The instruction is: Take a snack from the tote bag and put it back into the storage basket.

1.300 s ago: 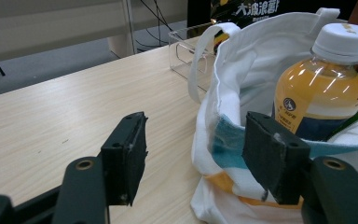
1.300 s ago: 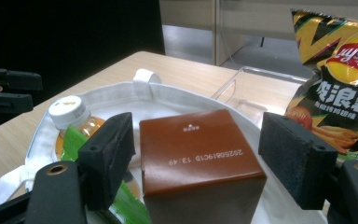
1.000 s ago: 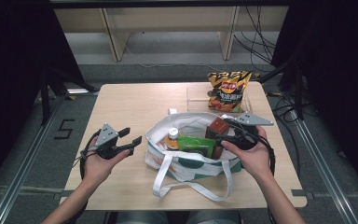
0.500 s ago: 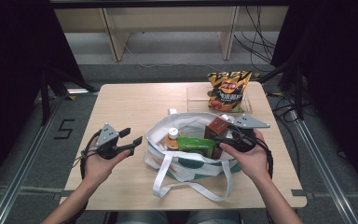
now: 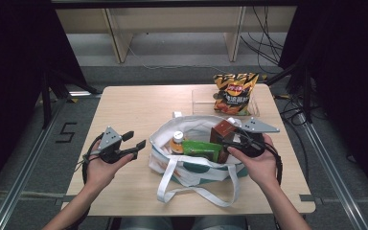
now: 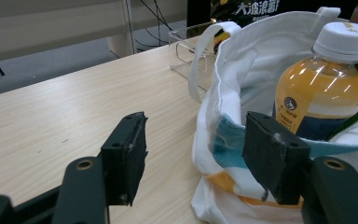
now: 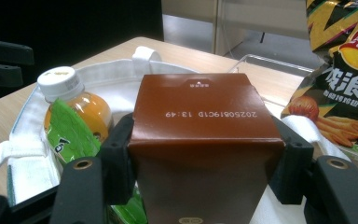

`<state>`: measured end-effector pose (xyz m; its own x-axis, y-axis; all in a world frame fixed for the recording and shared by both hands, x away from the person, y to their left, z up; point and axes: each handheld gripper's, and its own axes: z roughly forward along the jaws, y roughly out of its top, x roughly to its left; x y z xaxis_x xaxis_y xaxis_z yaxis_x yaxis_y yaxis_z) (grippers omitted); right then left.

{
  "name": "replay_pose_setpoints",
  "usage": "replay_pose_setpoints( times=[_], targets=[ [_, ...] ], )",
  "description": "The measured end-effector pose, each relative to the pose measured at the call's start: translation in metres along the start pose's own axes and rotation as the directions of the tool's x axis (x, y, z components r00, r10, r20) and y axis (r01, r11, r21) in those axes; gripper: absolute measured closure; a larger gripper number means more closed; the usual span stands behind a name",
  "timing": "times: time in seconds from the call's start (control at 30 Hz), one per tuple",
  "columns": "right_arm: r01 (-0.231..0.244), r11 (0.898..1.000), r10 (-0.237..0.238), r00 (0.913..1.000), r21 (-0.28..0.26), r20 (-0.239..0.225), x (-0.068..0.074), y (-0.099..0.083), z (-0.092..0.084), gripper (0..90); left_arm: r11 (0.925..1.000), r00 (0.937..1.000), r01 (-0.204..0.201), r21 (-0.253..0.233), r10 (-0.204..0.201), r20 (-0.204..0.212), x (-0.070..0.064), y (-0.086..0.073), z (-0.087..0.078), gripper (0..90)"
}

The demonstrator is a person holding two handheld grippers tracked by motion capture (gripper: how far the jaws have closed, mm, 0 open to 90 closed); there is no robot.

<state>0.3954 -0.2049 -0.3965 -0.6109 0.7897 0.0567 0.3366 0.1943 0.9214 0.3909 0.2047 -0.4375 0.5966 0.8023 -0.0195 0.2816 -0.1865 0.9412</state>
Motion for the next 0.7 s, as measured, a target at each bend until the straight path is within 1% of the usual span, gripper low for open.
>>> replay_pose_setpoints(
  times=[0.07,0.1,0.13,0.17,0.2,0.23,0.27,0.3,0.33,0.37,0.4,0.43,0.47,0.5,0.53,0.57,0.6,0.63,0.7],
  targets=[
    [-0.017,1.0,0.017,0.9999,0.012,0.001,0.002,0.002,-0.003,38.7,1.0,1.0,0.001,0.001,-0.001,-0.002,0.0,0.0,0.0,39.1],
    [-0.013,1.0,0.013,0.9999,0.009,0.001,0.002,0.002,-0.003,38.7,1.0,1.0,0.001,0.0,-0.001,-0.002,0.0,0.0,0.0,39.1],
    [-0.029,0.999,0.029,0.9996,0.013,0.004,0.003,0.003,-0.005,38.7,1.0,1.0,0.001,0.001,-0.001,-0.003,0.0,0.0,0.0,39.1],
    [-0.011,1.0,0.012,0.9999,-0.007,0.012,0.003,0.004,-0.004,38.7,1.0,1.0,-0.003,0.001,0.003,-0.002,0.0,0.0,0.0,39.1],
    [-0.023,1.0,0.023,0.9997,0.006,0.0,0.003,0.005,-0.006,38.8,1.0,1.0,-0.003,0.001,0.003,-0.003,0.0,0.0,-0.001,39.1],
    [-0.01,1.0,0.01,0.9999,-0.002,0.009,0.003,0.005,-0.007,38.8,1.0,1.0,-0.002,0.001,0.002,-0.002,0.0,0.0,-0.001,39.1],
    [-0.02,1.0,0.02,0.9998,-0.008,0.006,0.003,0.006,-0.007,38.8,1.0,1.0,-0.003,0.001,0.003,-0.003,0.0,0.0,-0.001,39.1],
    [-0.013,1.0,0.013,0.9998,-0.011,0.017,0.003,0.007,-0.008,38.8,1.0,1.0,0.001,0.002,-0.001,-0.002,-0.001,0.0,0.0,39.1],
    [-0.018,1.0,0.018,0.9998,-0.015,0.005,0.003,0.007,-0.008,38.8,1.0,1.0,0.001,0.001,-0.001,0.0,-0.001,0.0,0.0,39.1],
    [0.002,1.0,-0.001,0.9998,-0.025,0.018,0.002,0.008,-0.008,38.8,1.0,1.0,0.004,-0.001,-0.004,0.005,-0.001,0.0,0.0,39.1],
    [-0.013,1.0,0.013,0.9999,-0.01,0.011,0.003,0.009,-0.01,38.8,1.0,1.0,0.005,-0.001,-0.005,0.005,-0.001,0.0,0.0,39.1],
    [-0.012,1.0,0.012,0.9999,-0.02,0.004,0.002,0.009,-0.009,38.8,1.0,1.0,0.004,-0.001,-0.004,0.004,-0.001,0.0,0.0,39.1],
    [-0.015,1.0,0.015,0.9998,-0.021,0.01,0.002,0.01,-0.01,38.8,1.0,1.0,0.003,0.0,-0.003,0.002,-0.001,0.0,0.0,39.1],
    [-0.006,1.0,0.006,0.9999,-0.03,0.015,0.001,0.011,-0.011,38.8,1.0,1.0,0.0,0.002,0.0,-0.001,0.0,0.0,0.0,39.1],
    [-0.018,0.999,0.019,0.9997,-0.033,0.014,0.002,0.011,-0.012,38.8,1.0,1.0,0.0,0.001,0.0,-0.002,0.0,0.0,0.0,39.0],
    [-0.031,0.999,0.031,0.9995,-0.02,0.009,0.003,0.013,-0.013,38.8,1.0,1.0,0.006,0.0,-0.006,-0.002,0.0,0.0,0.0,39.0],
    [-0.016,0.999,0.017,0.9998,-0.035,0.013,0.001,0.014,-0.014,38.8,1.0,1.0,0.008,-0.001,-0.008,-0.002,0.0,0.0,0.0,38.9],
    [-0.017,0.999,0.017,0.9998,-0.029,-0.001,0.0,0.015,-0.014,38.8,1.0,1.0,0.007,-0.002,-0.007,-0.002,0.0,0.0,0.0,38.8],
    [-0.038,0.999,0.039,0.9992,-0.03,0.007,0.001,0.017,-0.017,38.8,1.0,1.0,0.008,-0.002,-0.008,-0.002,0.0,0.0,0.0,38.8]
  ],
)
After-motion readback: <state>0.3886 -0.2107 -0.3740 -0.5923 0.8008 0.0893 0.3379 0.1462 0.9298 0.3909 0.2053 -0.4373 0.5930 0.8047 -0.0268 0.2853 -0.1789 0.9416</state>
